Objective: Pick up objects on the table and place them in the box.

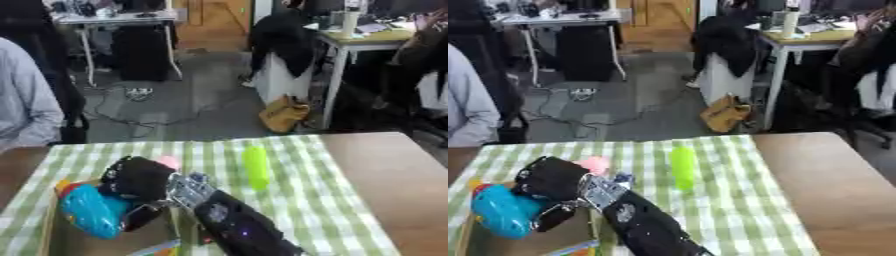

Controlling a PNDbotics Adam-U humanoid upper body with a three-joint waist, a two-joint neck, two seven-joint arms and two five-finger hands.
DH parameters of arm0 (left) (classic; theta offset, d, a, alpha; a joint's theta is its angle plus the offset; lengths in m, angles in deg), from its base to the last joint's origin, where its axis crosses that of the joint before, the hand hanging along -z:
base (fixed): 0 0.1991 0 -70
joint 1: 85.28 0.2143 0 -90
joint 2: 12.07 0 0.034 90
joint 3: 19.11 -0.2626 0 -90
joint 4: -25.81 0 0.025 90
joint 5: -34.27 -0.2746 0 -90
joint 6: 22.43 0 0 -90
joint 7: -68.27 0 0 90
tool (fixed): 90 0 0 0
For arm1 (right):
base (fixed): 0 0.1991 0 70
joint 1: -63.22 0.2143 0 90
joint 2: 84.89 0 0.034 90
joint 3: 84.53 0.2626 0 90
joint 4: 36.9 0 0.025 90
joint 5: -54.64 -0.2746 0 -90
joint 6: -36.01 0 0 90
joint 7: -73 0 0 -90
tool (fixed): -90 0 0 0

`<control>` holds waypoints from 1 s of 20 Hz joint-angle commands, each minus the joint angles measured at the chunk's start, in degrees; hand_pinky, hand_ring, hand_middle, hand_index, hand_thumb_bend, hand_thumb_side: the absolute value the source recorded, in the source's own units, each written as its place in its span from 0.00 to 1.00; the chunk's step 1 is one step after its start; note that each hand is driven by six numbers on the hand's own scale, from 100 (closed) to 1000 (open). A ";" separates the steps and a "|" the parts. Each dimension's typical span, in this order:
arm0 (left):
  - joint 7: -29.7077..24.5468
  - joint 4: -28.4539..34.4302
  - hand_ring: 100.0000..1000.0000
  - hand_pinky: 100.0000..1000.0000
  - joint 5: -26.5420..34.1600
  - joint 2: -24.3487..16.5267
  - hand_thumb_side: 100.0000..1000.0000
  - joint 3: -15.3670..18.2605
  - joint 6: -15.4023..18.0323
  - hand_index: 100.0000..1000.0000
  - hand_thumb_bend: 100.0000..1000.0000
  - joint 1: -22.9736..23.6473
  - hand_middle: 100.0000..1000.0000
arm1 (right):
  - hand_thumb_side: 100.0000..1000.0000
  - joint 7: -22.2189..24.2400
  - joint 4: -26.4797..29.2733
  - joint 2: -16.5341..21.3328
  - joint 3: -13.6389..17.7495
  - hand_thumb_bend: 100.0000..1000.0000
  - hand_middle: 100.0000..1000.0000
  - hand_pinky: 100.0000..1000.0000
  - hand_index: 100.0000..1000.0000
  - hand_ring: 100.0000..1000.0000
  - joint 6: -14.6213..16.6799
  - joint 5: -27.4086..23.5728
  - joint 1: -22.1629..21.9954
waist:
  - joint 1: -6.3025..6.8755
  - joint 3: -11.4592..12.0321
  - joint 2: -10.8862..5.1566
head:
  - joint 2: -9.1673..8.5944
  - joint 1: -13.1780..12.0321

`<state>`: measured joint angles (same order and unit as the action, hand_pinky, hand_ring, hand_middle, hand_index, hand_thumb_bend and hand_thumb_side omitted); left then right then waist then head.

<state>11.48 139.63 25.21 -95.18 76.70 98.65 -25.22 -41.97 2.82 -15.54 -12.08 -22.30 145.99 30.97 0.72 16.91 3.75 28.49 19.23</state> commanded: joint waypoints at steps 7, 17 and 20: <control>0.90 0.77 0.81 0.76 -0.34 -0.55 1.00 0.33 0.69 0.90 0.05 -1.34 0.81 | 0.96 0.88 -0.97 0.84 1.38 0.00 0.75 0.90 0.72 0.84 -0.73 3.12 1.40 | 0.06 0.11 0.27 | -0.73 0.13; 1.08 0.77 0.81 0.76 -0.57 -0.66 1.00 0.38 0.78 0.90 0.05 -1.40 0.81 | 0.99 0.41 -0.64 1.31 1.50 0.00 0.85 0.98 0.79 0.95 -1.08 3.18 1.52 | 0.10 0.00 0.17 | -0.56 0.01; 1.04 0.77 0.81 0.76 -0.53 -0.69 1.00 0.34 0.76 0.90 0.05 -1.43 0.81 | 1.00 0.38 -0.66 1.43 1.50 0.09 0.91 1.00 0.85 0.99 -1.32 3.24 1.54 | 0.18 -0.05 0.12 | -0.61 0.13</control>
<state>11.75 139.63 24.88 -95.17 76.73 98.77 -25.32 -41.34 1.29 -15.04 -11.11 -23.40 148.96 30.98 0.72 16.90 3.75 28.46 19.24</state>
